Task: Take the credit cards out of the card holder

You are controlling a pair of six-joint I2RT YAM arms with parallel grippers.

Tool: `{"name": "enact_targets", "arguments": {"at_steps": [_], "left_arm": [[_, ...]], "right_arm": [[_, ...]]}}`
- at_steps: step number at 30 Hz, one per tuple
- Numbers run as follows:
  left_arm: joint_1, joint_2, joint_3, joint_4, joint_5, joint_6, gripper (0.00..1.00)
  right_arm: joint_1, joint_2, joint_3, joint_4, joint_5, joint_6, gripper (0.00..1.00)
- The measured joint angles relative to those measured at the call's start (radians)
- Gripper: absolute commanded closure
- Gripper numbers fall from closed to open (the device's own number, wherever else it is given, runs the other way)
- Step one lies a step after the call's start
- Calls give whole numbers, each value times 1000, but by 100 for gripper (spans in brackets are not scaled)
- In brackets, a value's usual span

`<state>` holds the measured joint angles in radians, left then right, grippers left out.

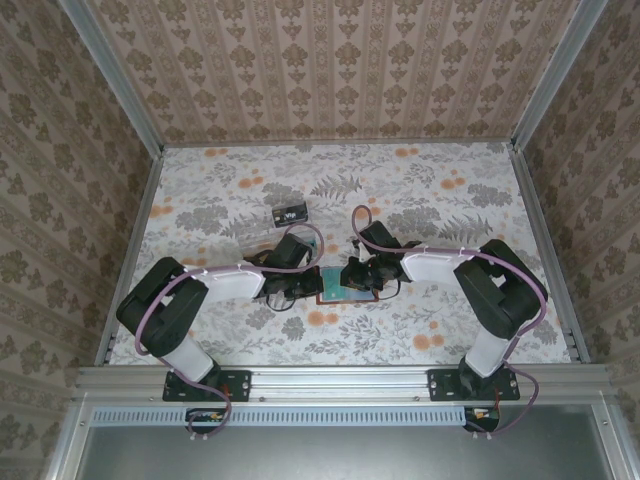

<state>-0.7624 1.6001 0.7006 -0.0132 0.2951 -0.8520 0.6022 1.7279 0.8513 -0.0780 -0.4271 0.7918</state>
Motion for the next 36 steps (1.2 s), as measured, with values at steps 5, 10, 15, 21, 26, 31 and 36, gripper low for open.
{"name": "enact_targets", "arguments": {"at_steps": [5, 10, 15, 21, 26, 31, 36], "left_arm": [[4, 0, 0, -1, 0, 0, 100], [5, 0, 0, -1, 0, 0, 100], [5, 0, 0, 0, -1, -1, 100], [5, 0, 0, 0, 0, -7, 100], [5, 0, 1, -2, 0, -7, 95], [5, 0, 21, -37, -1, -7, 87], [5, -11, 40, -70, -4, -3, 82]], "right_arm": [[-9, 0, 0, 1, 0, 3, 100], [-31, -14, -23, 12, -16, 1, 100], [-56, -31, -45, 11, -25, -2, 100], [-59, -34, -58, 30, -32, -2, 100], [-59, -34, -61, 49, -51, -3, 100], [-56, -30, -61, 57, -76, -6, 100], [-53, -8, -61, 75, -100, -8, 100]]}}
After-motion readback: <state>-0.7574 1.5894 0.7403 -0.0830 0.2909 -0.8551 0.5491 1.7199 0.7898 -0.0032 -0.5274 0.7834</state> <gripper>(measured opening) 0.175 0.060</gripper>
